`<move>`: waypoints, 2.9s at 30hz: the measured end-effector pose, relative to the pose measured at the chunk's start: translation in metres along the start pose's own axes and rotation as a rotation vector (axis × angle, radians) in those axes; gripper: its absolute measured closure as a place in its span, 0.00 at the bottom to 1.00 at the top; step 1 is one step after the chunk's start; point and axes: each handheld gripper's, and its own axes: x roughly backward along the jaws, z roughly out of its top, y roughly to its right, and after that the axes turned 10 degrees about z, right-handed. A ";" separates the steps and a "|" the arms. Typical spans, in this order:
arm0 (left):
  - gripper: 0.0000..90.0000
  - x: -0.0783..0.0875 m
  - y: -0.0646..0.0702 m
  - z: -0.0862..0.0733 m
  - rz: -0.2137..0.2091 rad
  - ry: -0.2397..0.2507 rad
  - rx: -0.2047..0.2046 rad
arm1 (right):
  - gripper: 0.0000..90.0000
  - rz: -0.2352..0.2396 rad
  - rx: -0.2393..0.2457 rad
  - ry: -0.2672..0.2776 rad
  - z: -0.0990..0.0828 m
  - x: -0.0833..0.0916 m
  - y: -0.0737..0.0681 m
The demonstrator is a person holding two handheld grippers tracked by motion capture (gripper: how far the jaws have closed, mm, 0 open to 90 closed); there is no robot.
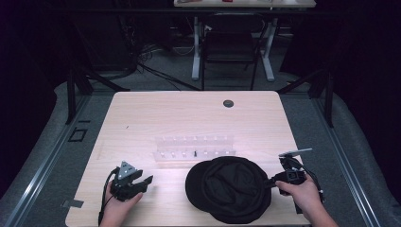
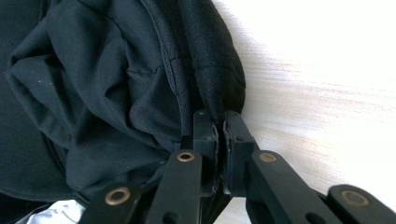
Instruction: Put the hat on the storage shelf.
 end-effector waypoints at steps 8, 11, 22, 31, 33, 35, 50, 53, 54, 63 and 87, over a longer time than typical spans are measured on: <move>0.56 0.000 0.000 0.000 0.001 0.000 0.001 | 0.98 0.056 -0.027 0.021 -0.001 0.005 0.001; 0.56 0.000 0.000 0.000 0.001 0.002 0.001 | 0.98 0.076 -0.038 0.019 -0.002 0.009 -0.001; 0.56 -0.001 0.000 0.000 0.000 0.000 0.000 | 0.98 0.191 -0.019 0.035 0.000 0.030 -0.015; 0.56 -0.001 0.000 0.000 0.000 0.001 0.003 | 0.98 0.282 -0.006 0.069 0.003 0.045 -0.029; 0.56 -0.001 0.001 0.000 0.000 0.001 0.004 | 0.98 0.310 -0.008 0.081 0.005 0.049 -0.034; 0.56 -0.001 0.000 0.000 -0.001 0.001 0.000 | 0.98 0.318 0.003 0.081 0.005 0.050 -0.035; 0.56 -0.001 0.000 0.000 0.000 0.002 0.002 | 0.98 0.428 0.036 0.115 0.011 0.073 -0.061; 0.56 -0.001 0.000 0.000 0.000 0.002 0.002 | 0.98 0.448 0.034 0.130 0.011 0.076 -0.066; 0.57 -0.001 0.000 0.000 0.000 0.001 0.001 | 0.98 0.450 0.039 0.125 0.011 0.078 -0.067; 0.57 -0.001 0.000 0.000 -0.001 0.001 0.000 | 0.98 0.475 0.058 0.140 0.012 0.086 -0.074; 0.57 -0.001 0.001 0.000 0.000 0.002 0.003 | 0.98 0.477 0.103 0.265 0.016 0.139 -0.092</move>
